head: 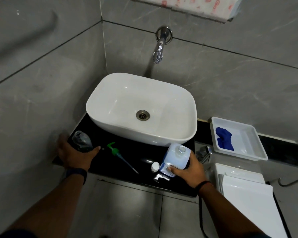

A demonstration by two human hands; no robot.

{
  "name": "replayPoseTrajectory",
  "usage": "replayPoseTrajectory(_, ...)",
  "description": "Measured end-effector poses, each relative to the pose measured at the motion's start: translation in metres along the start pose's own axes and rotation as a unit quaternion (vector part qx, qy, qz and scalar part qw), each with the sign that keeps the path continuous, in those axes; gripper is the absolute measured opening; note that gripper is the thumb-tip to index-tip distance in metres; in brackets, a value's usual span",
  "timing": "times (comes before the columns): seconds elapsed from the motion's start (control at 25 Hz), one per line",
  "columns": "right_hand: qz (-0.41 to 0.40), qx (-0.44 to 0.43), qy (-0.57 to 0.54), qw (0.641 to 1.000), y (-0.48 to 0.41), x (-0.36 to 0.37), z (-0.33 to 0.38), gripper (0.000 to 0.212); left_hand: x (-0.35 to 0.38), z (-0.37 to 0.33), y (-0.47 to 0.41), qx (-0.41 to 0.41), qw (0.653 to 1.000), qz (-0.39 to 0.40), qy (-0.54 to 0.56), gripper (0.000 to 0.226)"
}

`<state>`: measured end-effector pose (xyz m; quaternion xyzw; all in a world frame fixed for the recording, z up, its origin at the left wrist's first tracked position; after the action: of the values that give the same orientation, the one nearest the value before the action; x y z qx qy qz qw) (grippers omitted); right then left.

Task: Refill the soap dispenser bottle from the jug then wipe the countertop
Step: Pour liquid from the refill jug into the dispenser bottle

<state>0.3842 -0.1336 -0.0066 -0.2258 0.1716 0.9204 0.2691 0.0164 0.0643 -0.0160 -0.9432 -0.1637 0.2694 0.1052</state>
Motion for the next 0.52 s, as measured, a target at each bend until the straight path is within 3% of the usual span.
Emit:
replayPoseTrajectory(0.16,-0.007,0.0,-0.015,1.0,0.0,0.003,0.002,0.075,0.02,0.011,-0.017,-0.017,0.997,0.065,0.027,0.089)
replayPoseTrajectory(0.32,-0.001,-0.008,-0.009,1.0,0.007,0.002,0.014,0.073,0.014,-0.02,-0.016,0.024,0.997,0.038,0.063,0.07)
replayPoseTrajectory(0.52,-0.035,-0.08,-0.023,0.996,0.013,-0.028,0.096,0.068,0.003,-0.113,-0.021,0.139,0.988,0.021,0.062,0.082)
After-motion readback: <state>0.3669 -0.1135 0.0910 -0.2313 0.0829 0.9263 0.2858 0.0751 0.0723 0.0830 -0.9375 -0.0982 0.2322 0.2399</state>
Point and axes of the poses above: each hand's wrist, its own y-axis away from the middle knuckle, its own x-axis out of the palm, z = x × y, the point moved 6 cm from there along -y, towards the middle knuckle, and after that the axes turned 9 degrees about x, right-handed, at the moved point
